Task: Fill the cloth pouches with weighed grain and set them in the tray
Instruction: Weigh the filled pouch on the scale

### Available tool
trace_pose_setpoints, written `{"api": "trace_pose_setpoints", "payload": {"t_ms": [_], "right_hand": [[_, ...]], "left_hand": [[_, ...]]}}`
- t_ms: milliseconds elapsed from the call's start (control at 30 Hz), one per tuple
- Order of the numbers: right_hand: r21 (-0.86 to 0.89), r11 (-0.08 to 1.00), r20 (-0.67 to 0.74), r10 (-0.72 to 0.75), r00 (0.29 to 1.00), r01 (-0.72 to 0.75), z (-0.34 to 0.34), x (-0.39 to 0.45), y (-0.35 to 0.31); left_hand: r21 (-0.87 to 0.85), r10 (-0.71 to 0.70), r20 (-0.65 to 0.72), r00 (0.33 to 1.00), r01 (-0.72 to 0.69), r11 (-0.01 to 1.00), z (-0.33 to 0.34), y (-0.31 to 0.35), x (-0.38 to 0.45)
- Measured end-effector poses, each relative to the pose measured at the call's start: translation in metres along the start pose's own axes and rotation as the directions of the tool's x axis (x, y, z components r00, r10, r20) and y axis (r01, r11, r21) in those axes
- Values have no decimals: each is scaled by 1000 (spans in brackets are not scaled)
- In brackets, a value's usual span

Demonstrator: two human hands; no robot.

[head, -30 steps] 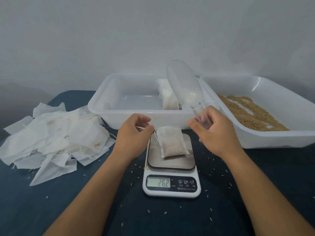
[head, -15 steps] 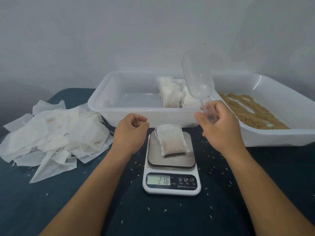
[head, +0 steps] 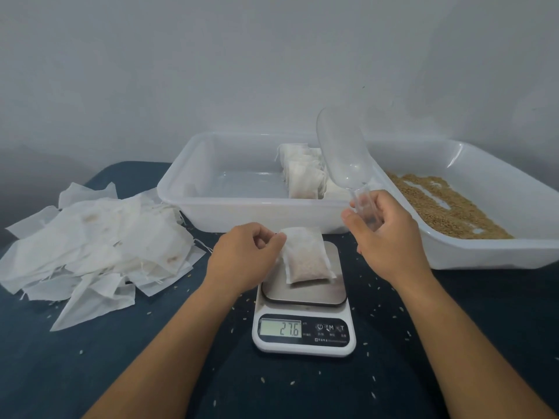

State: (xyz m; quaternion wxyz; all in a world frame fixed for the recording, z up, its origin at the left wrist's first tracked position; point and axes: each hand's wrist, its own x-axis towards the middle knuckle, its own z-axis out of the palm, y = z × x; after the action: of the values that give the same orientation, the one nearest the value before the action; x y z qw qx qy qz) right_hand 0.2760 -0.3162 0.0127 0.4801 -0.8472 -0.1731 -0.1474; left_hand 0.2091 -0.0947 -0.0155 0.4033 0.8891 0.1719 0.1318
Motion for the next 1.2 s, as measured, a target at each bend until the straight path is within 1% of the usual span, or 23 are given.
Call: {"api": "trace_pose_setpoints", "payload": {"t_ms": [67,167,267,400,533,667,800,867,933,1000,1100,1167,1200], "right_hand": [[1,1000,-1,-16,1000,16,1,0,2],[9,999,14,-36,999,36,4,-1,2],[3,1000,109,-9,994,9,5,-2,3],[16,999,159,-47,986,45,3,-4,0],[83,992,220,-107,970,91,-1,-6,-7],[93,983,244,-179,953,161,-1,-9,-10],[105,979,226,-193,955,173,-1,-10,-10],[147,974,208,-198,958,170,-1,-11,-11],[196,967,178,-201,963,165,-3,-12,-14],[234,957,139,-206,969,170,-5,-13,-19],[252,948,88,-221,971,193,-8,-16,-28],[269,944,62,-217,974,193,-10,-18,-34],[288,939,51,-213,976,189,-11,-19,-37]], "left_hand": [[19,1,-12,1000,-1,1000,0,0,0],[-14,0,17,1000,0,1000,2,-1,-1],[-76,34,33,999,-31,997,2,3,-4],[-129,156,2,988,-154,980,1,9,-8],[-171,270,-52,962,-275,946,1,15,-14],[-208,310,-79,947,-320,924,1,20,-18],[-215,320,-82,944,-330,919,1,22,-19],[-241,332,-80,940,-341,909,1,24,-21],[-343,345,-10,938,-328,880,1,24,-22],[-454,354,129,926,-262,852,1,23,-23],[-517,355,304,884,-160,841,3,24,-25],[-526,358,377,854,-120,842,5,27,-27],[-532,352,391,850,-103,841,7,28,-28]]}}
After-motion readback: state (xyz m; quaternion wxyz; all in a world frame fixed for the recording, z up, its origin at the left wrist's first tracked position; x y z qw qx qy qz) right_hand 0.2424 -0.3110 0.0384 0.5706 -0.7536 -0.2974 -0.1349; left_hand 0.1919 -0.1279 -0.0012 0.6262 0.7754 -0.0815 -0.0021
